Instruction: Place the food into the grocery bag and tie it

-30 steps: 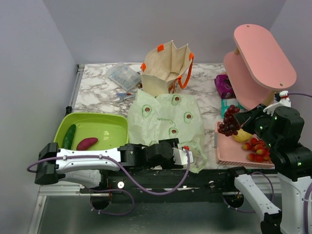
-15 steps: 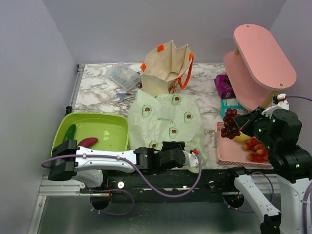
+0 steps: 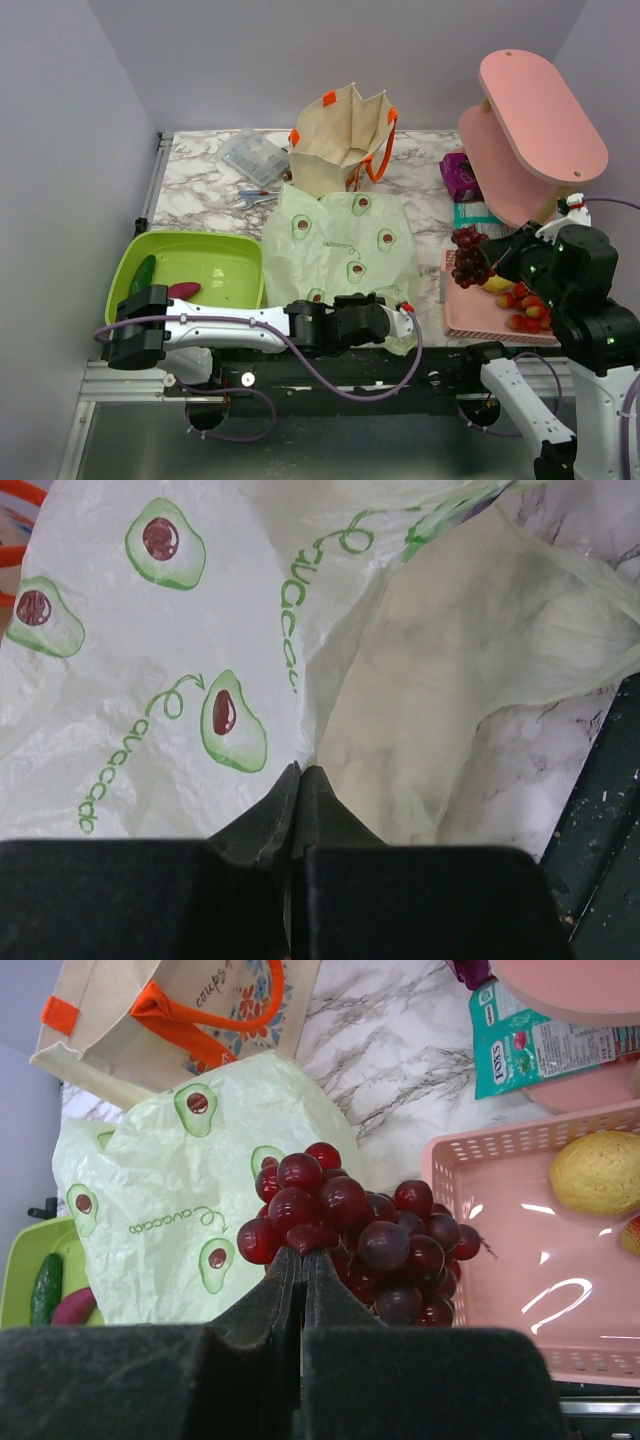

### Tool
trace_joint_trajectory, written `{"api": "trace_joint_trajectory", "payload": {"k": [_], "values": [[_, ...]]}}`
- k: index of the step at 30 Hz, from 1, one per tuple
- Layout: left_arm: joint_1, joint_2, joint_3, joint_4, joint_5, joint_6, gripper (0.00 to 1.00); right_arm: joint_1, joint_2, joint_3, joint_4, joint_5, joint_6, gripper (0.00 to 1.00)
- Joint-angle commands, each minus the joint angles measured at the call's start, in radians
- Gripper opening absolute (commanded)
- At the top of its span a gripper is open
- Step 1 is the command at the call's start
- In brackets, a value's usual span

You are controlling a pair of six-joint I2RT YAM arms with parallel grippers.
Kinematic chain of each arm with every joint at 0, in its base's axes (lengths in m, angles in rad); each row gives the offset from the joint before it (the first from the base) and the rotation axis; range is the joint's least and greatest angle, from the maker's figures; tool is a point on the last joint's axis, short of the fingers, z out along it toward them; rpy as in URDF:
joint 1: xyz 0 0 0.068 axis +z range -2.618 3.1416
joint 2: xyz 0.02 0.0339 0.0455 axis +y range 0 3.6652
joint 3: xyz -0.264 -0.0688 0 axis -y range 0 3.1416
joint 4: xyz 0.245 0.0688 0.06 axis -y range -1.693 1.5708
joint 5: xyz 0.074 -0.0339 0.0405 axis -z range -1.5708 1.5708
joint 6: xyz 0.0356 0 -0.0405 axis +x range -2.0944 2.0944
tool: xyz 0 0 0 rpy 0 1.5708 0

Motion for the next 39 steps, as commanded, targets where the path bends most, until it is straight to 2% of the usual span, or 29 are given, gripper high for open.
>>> {"api": "trace_joint_trajectory", "payload": {"k": [1, 10, 17, 28, 34, 39], "values": [[-0.006, 0.024, 0.066, -0.044, -0.084, -0.021, 0.0, 0.0, -0.013, 0.007, 0.003, -0.037, -0.016, 0.01], [0.036, 0.017, 0.151, -0.075, -0.053, -0.019, 0.0, 0.0, -0.019, 0.037, 0.057, -0.205, -0.025, 0.01], [0.101, 0.002, 0.217, -0.106, 0.007, 0.0, 0.0, 0.0, -0.025, 0.027, 0.152, -0.485, -0.021, 0.01], [0.151, 0.013, 0.337, -0.151, 0.073, -0.025, 0.0, 0.001, -0.025, -0.047, 0.32, -0.792, 0.072, 0.01], [0.177, 0.008, 0.375, -0.19, 0.119, -0.094, 0.0, 0.009, -0.025, -0.067, 0.323, -0.81, 0.075, 0.01], [0.22, -0.013, 0.419, -0.217, 0.213, -0.171, 0.0, 0.014, -0.018, -0.069, 0.325, -0.824, 0.078, 0.01]]}}
